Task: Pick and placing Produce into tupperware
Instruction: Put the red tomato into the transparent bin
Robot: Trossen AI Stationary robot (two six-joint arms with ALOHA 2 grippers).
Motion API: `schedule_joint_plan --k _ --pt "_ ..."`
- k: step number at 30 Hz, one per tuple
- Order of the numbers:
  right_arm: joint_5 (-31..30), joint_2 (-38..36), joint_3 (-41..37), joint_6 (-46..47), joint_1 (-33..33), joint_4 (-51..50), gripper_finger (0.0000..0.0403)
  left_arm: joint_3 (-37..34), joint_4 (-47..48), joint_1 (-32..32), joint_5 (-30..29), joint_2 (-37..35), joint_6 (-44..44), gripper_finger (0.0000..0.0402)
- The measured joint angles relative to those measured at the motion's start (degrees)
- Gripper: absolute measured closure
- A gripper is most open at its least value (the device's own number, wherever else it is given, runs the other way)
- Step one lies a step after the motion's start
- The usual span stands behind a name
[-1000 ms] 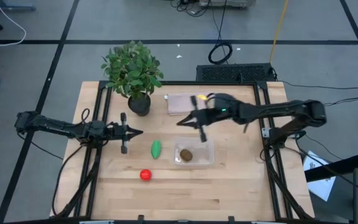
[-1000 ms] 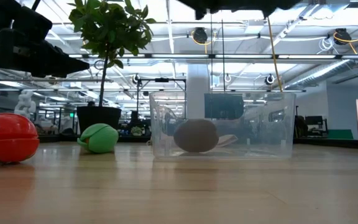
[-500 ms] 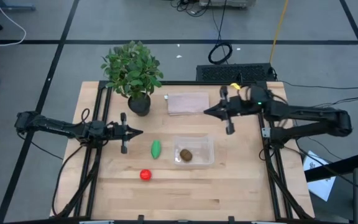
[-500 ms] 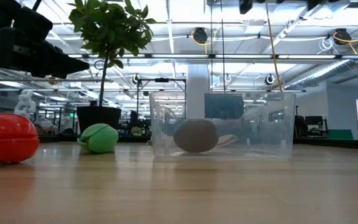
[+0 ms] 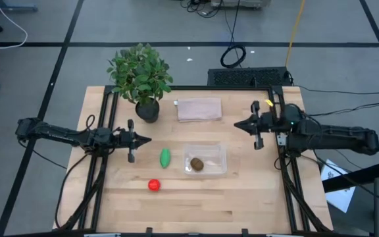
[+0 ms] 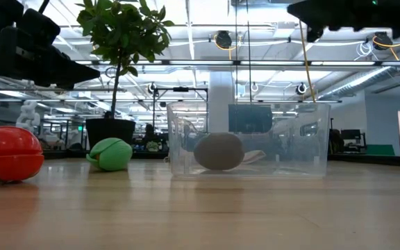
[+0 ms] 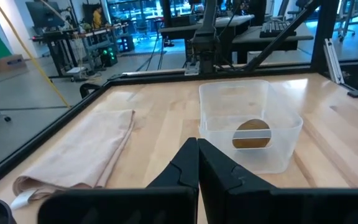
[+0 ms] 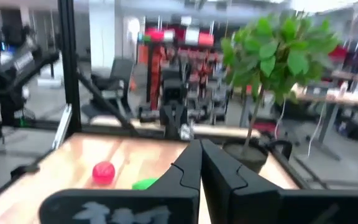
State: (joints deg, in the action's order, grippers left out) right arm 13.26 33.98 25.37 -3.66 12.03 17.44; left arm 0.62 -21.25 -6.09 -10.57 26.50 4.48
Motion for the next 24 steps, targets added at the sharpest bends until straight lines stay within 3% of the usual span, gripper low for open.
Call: schedule_joint_plan --k 11,24 --pt "-0.2 -7.8 -16.9 3.8 0.0 13.2 0.0403 0.0 0.2 0.0 -0.1 0.0 -2.9 0.0400" --pt "-1.1 -8.7 -22.4 5.1 0.0 16.6 0.0403 0.0 2.4 0.0 -0.1 0.1 -6.0 0.0401"
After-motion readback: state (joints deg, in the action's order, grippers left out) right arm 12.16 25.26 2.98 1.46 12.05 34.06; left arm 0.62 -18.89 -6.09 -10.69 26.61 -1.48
